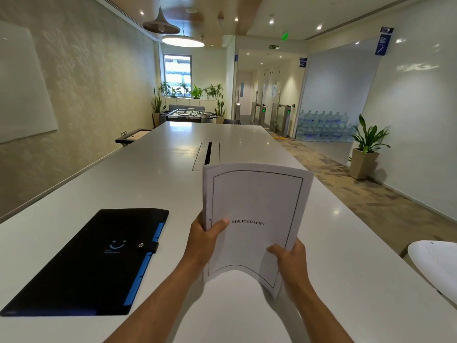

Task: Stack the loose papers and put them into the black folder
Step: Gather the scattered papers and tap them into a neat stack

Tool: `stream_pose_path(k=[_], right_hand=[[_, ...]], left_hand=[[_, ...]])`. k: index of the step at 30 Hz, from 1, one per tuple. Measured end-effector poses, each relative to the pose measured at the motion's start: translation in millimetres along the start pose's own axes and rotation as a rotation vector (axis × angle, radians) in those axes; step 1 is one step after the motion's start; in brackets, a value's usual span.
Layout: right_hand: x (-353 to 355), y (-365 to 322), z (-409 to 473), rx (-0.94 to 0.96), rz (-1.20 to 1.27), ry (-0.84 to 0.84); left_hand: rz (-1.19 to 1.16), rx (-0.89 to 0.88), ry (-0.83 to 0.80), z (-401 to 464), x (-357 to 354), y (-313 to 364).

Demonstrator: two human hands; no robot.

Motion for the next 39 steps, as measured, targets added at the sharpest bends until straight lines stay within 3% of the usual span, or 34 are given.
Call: stream_pose_path(k=[3,7,13,19,23,26,30,35,39], right_hand=[[2.1,2.4,0.3,-0.016,-0.022,0.006],[6.4,-0.6,-0.9,-0.015,-0.036,0.036],[6.9,7.9,-7.0,-0.02,-0.032,0.059],[30.7,27.2,-9.0,-0.103,0.07,0.19],[41.9,41.6,-19.0,-0.232,0.358,0.345],[16.8,49.5,-30.8,-0.323,0.717,0.306],[-8.3,53.2,-37.8,-0.423,0.882,0.239],[12.9,55.3,-35.4,-0.347,0.803,0.336],[28.1,36.9,-26.6,-0.246,0.712,0.264]], left_hand=[[0.086,-0.077,0.017,-3.2,-2.5,6.4],[0.06,-0.058,0.128,-6.0,8.0,-0.4],[0.128,-0.09,0.156,-6.8,5.1,4.5],[0.114,-0.116,0.199,-9.0,4.0,16.0],[0.018,-0.086,0.283,-7.7,6.3,21.9],[-0.082,-0.015,0.328,-10.1,1.8,15.0],[-0.196,0.078,0.311,-18.9,-18.0,-2.2],[-0.167,0.116,0.188,-22.5,-29.6,-13.9],[-0.237,0.105,0.121,-18.0,-17.1,-16.6]])
Point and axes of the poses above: each hand's wrist, its own z-axis towards the middle knuckle, its own x-axis out of the back of the hand, y = z × x, the point moved 10 cm from there along z, towards the middle knuckle, and after that the axes turned 10 degrees about z, right-handed, at the moved point
